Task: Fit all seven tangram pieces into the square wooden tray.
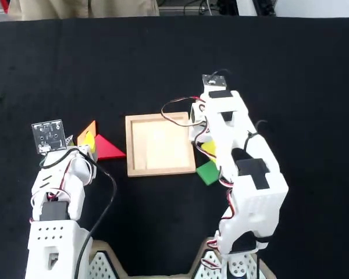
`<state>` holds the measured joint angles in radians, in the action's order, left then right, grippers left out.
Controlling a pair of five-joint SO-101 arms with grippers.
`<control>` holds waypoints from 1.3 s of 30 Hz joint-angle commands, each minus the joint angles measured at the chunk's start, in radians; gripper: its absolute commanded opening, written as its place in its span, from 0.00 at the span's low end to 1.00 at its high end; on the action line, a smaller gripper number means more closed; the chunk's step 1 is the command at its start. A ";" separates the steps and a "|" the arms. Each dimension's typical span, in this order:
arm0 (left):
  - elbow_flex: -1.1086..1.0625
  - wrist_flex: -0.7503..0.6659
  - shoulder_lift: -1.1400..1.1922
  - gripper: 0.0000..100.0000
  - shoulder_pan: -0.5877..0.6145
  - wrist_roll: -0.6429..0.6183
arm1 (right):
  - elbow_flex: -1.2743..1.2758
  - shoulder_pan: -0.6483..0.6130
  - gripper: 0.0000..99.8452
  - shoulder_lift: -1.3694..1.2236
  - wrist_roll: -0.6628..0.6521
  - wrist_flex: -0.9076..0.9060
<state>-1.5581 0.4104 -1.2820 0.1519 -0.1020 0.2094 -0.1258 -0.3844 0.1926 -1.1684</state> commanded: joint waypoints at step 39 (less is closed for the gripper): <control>0.005 -0.003 -0.015 0.15 -0.008 0.005 | 0.228 -0.015 0.35 0.343 -0.542 -0.115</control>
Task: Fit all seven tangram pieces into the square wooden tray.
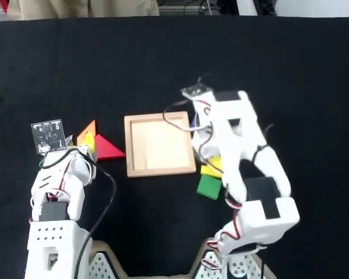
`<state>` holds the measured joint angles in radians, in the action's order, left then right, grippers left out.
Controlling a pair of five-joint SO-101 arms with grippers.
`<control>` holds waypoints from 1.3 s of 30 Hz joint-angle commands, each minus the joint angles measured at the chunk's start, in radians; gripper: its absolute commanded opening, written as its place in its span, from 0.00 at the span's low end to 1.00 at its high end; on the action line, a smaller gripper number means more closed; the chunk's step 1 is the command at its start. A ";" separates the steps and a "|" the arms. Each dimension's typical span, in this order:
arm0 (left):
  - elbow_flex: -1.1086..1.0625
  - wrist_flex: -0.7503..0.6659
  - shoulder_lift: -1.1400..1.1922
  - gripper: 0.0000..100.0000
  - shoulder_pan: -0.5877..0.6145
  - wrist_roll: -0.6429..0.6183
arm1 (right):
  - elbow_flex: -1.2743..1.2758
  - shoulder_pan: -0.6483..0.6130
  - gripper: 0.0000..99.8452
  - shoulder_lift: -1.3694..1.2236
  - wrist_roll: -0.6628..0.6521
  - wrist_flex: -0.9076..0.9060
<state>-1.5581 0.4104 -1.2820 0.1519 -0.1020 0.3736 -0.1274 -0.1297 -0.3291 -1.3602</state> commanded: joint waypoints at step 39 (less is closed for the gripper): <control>0.002 -0.005 -0.015 0.15 -0.008 0.005 | 0.338 -0.034 0.35 0.140 -0.183 0.319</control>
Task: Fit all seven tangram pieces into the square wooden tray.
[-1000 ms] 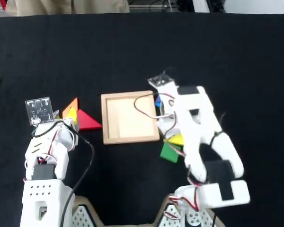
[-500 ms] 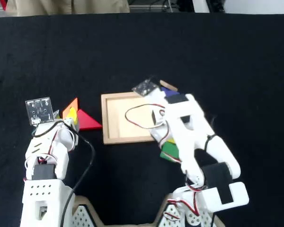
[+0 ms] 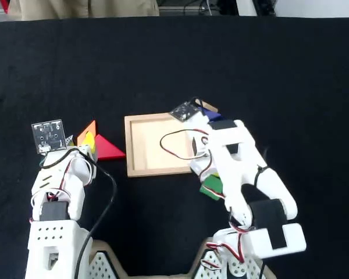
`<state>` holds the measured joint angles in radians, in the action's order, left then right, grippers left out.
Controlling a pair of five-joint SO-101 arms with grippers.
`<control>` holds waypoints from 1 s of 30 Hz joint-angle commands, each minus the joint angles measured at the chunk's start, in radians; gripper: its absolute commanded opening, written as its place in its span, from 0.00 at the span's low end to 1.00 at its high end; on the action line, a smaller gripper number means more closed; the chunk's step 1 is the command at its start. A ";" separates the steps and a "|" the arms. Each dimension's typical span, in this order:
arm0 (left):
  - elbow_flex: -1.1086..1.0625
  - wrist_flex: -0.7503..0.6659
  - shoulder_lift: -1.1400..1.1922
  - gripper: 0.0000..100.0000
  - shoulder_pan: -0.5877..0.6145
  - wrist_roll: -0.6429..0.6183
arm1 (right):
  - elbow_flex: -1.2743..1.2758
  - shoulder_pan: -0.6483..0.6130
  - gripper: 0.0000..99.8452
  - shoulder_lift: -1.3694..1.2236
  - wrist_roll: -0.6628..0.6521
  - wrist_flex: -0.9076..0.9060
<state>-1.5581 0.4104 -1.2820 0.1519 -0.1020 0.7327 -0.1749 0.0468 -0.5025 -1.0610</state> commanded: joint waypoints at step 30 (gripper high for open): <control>0.002 -0.005 -0.015 0.15 -0.010 0.005 | -0.160 0.023 0.18 -0.174 -0.008 -0.032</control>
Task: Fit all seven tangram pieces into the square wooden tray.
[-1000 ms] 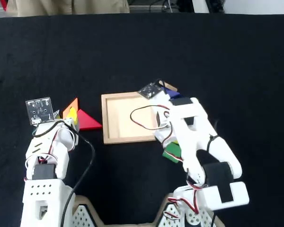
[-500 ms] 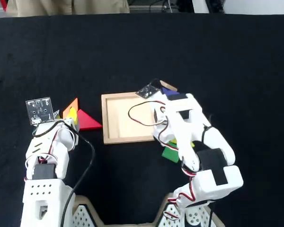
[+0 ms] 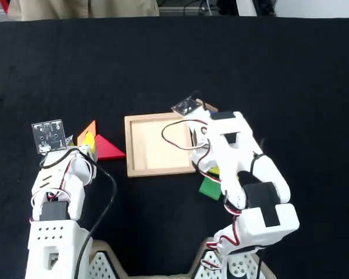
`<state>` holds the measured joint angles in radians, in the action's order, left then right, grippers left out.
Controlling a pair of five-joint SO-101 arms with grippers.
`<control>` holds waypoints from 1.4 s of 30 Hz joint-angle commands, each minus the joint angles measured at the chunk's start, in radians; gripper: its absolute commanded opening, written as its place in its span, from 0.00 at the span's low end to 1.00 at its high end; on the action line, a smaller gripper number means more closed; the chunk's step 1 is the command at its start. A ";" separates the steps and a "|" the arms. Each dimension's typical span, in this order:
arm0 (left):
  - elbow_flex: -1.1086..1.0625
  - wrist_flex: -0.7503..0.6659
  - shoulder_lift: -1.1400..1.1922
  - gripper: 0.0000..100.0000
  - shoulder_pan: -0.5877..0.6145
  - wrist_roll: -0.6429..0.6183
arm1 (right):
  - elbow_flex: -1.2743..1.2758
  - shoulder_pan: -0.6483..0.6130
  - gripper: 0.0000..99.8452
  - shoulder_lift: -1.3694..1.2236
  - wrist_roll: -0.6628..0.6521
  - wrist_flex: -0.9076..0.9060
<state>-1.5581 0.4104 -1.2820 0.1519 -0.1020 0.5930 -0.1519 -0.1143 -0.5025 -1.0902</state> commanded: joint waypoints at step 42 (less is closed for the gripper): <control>0.001 -0.005 -0.015 0.15 -0.012 0.005 | -0.346 -0.287 0.18 0.369 0.850 -0.232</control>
<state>-1.5581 0.4104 -1.2820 0.1519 -0.1020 0.2647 -0.3805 0.2140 0.3322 -1.3817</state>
